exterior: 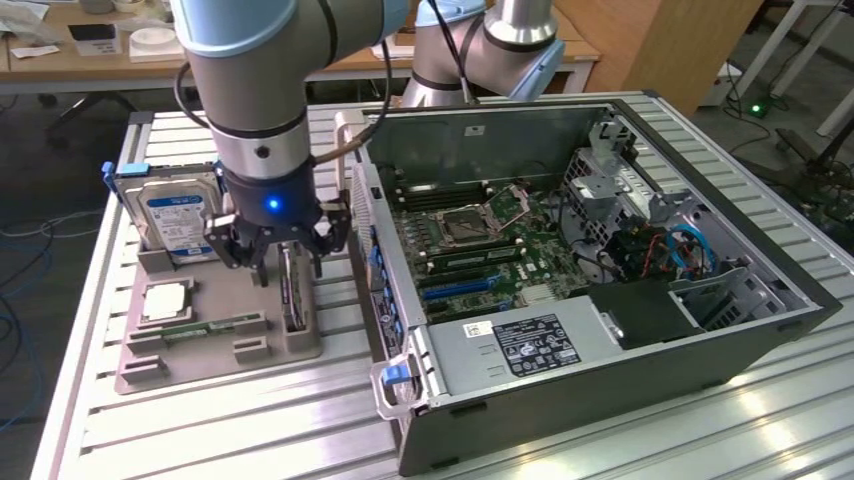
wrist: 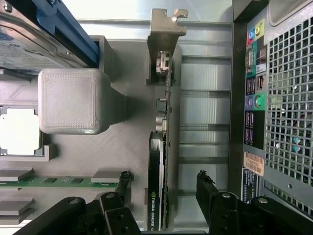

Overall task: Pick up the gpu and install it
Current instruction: 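Pick up the gpu and move the gpu toward the slot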

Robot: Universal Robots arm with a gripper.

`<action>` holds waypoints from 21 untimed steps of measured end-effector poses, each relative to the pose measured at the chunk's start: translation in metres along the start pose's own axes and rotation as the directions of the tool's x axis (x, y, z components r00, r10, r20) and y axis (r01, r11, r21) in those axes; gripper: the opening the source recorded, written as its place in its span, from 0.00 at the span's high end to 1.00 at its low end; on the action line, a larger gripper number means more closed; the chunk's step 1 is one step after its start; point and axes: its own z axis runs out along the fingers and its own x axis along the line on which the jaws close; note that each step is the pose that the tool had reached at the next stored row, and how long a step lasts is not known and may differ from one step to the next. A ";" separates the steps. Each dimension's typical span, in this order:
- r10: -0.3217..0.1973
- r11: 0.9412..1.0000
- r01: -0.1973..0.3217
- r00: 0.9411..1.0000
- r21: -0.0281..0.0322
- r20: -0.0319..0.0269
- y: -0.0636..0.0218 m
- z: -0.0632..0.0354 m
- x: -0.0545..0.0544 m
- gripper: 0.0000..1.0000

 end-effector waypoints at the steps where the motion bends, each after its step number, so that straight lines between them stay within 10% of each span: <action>1: 0.000 1.000 0.000 1.000 0.000 0.000 -0.0001 0.0004 0.000 0.35; 21: 0.000 1.000 0.000 1.000 0.000 0.000 -0.0016 0.0101 -0.001 0.35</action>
